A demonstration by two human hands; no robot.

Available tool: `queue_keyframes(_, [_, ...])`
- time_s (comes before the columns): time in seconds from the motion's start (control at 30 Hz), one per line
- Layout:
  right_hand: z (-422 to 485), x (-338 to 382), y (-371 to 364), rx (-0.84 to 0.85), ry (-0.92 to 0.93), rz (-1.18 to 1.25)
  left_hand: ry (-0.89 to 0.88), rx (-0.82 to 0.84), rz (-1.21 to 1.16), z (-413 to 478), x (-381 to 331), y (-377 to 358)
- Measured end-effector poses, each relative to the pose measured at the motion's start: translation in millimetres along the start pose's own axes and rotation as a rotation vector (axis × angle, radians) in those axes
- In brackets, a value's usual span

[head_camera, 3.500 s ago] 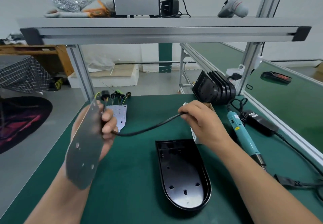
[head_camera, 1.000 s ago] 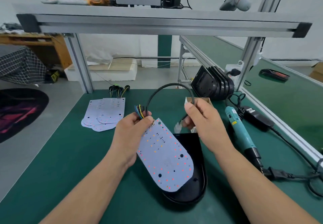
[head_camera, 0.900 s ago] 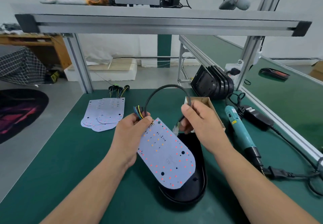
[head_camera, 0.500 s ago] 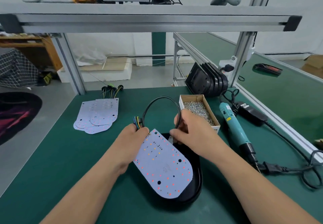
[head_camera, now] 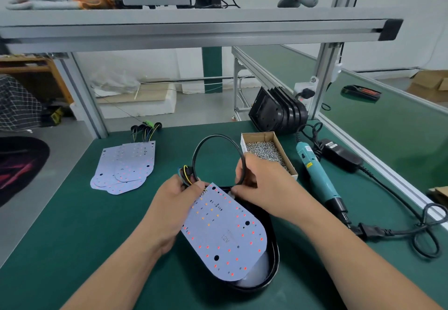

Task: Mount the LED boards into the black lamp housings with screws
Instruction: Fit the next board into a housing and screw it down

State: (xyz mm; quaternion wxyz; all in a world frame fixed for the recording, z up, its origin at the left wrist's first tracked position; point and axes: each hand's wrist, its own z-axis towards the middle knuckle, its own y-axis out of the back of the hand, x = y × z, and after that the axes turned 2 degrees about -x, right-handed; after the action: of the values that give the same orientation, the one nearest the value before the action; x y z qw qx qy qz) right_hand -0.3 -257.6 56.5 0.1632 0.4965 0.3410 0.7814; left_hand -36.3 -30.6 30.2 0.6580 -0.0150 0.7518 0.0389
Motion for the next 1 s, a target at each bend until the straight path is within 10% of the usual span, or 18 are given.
queue_keyframes(0.57, [0,10,-1,0.128,0.192,-0.156,-0.166,-0.054,-0.137,-1,-7,1])
queue_keyframes(0.73, [5,-18,18,-0.347,-0.078,0.411,-0.159,-0.056,-0.149,1,-8,7])
queue_keyframes(1.0, [-3,-4,3,0.261,-0.013,0.532,-0.223,0.031,-0.306,2,-12,24])
